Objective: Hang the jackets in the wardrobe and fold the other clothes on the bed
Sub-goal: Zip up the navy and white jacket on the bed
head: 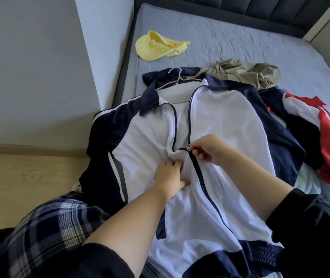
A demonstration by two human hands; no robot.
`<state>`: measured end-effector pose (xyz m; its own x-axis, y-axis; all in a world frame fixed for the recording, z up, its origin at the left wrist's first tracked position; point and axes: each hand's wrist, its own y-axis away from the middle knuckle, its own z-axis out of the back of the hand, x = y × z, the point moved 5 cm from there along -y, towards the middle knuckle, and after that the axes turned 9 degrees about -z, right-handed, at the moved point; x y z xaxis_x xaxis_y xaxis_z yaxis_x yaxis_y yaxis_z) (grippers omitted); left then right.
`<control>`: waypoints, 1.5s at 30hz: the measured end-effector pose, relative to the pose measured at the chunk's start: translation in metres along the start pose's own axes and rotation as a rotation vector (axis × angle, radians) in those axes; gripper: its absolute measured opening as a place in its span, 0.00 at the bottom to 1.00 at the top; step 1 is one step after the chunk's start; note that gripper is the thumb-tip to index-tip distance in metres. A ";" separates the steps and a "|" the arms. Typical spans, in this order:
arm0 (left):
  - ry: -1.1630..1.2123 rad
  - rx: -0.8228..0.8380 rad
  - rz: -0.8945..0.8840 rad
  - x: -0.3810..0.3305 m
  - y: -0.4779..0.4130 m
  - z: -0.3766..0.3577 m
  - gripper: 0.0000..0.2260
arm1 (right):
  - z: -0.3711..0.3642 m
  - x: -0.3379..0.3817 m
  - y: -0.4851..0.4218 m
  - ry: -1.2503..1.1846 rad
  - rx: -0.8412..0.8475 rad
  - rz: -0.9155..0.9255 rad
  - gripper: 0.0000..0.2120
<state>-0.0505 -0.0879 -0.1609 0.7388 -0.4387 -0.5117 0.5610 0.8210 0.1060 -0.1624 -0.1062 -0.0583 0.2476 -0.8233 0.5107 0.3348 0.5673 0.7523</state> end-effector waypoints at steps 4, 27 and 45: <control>0.259 -0.048 0.047 0.003 0.004 0.011 0.11 | 0.006 0.008 0.002 0.157 -0.091 0.058 0.12; 0.398 0.134 0.126 -0.031 0.002 0.005 0.18 | 0.028 0.022 0.009 -0.362 0.186 0.075 0.15; 0.828 -0.412 0.148 -0.008 -0.040 0.088 0.11 | 0.026 0.046 0.031 -0.010 0.178 0.167 0.13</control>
<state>-0.0463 -0.1494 -0.0859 0.2018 -0.0494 -0.9782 0.1883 0.9821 -0.0108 -0.1645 -0.1269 -0.0003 0.2766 -0.7191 0.6375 0.1239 0.6845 0.7184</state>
